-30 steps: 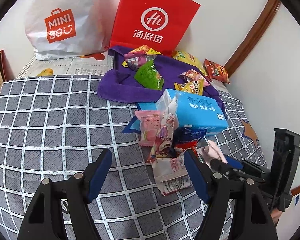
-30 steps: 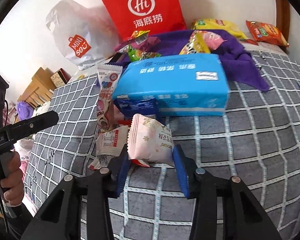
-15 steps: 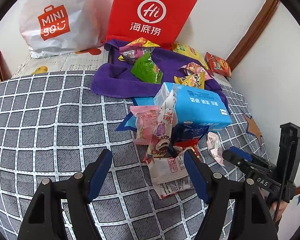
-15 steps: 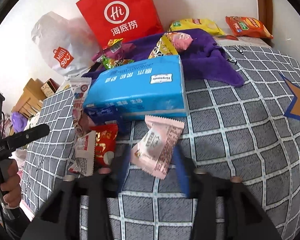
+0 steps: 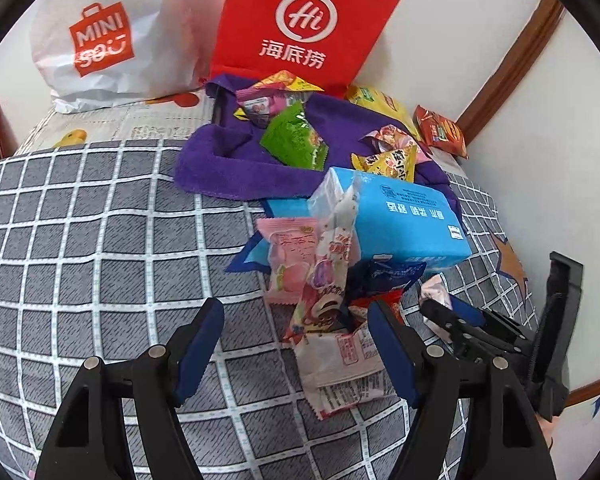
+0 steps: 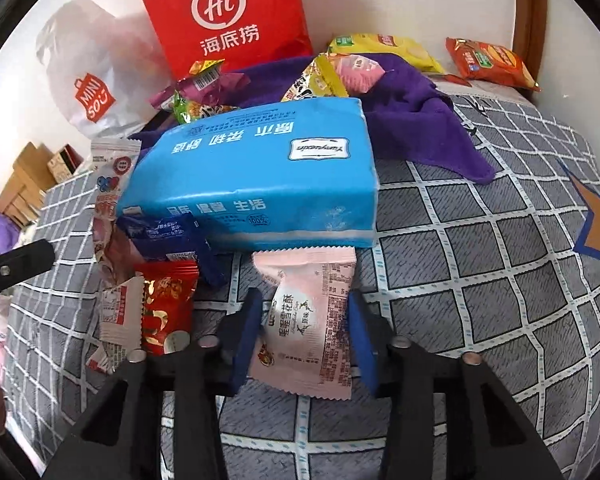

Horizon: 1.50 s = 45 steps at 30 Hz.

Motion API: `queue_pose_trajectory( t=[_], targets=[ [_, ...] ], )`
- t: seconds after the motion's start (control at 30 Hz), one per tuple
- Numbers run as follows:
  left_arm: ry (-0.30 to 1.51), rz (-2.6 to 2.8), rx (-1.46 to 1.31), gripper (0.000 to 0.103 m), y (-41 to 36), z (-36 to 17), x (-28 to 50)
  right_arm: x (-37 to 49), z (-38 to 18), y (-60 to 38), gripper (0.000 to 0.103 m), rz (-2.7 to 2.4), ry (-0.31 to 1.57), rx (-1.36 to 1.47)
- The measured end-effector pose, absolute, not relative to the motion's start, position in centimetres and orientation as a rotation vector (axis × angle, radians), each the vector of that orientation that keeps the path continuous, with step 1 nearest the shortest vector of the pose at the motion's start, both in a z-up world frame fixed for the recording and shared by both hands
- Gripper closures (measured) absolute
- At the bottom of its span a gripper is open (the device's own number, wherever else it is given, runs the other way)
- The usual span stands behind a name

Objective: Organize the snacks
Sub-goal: 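Lift the pink wrapper with right gripper while left grasps the white wafer-stick snack, then carry the pink wrapper and white stick snack over the purple towel with both grippers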

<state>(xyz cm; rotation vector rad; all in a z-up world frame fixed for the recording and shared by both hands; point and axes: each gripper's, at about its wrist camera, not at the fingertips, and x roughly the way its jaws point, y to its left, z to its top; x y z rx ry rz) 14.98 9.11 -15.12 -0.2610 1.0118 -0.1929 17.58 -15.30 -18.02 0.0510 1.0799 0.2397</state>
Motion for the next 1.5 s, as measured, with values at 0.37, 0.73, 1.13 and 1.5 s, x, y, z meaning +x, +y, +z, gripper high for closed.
queue_pose_trajectory(
  t=[0.37, 0.73, 1.13, 1.5],
  targets=[
    [1.069, -0.197, -0.204, 0.055, 5.8, -17.7, 17.7, 16.0, -16.6, -21.3, 0.065, 0.185, 1.041, 0.094],
    [1.037, -0.202, -0.227, 0.08, 6.6, -16.1, 16.3, 14.7, -15.4, -21.5, 0.065, 0.2, 0.988, 0.105],
    [0.957, -0.243, -0.276, 0.08, 7.6, -11.6, 12.8, 13.1, -11.0, -19.9, 0.066, 0.227, 0.917, 0.082],
    [0.913, -0.327, -0.269, 0.08, 5.9, -9.0, 11.5, 12.5, -6.3, -19.5, 0.065, 0.216, 0.843, 0.068]
  ],
)
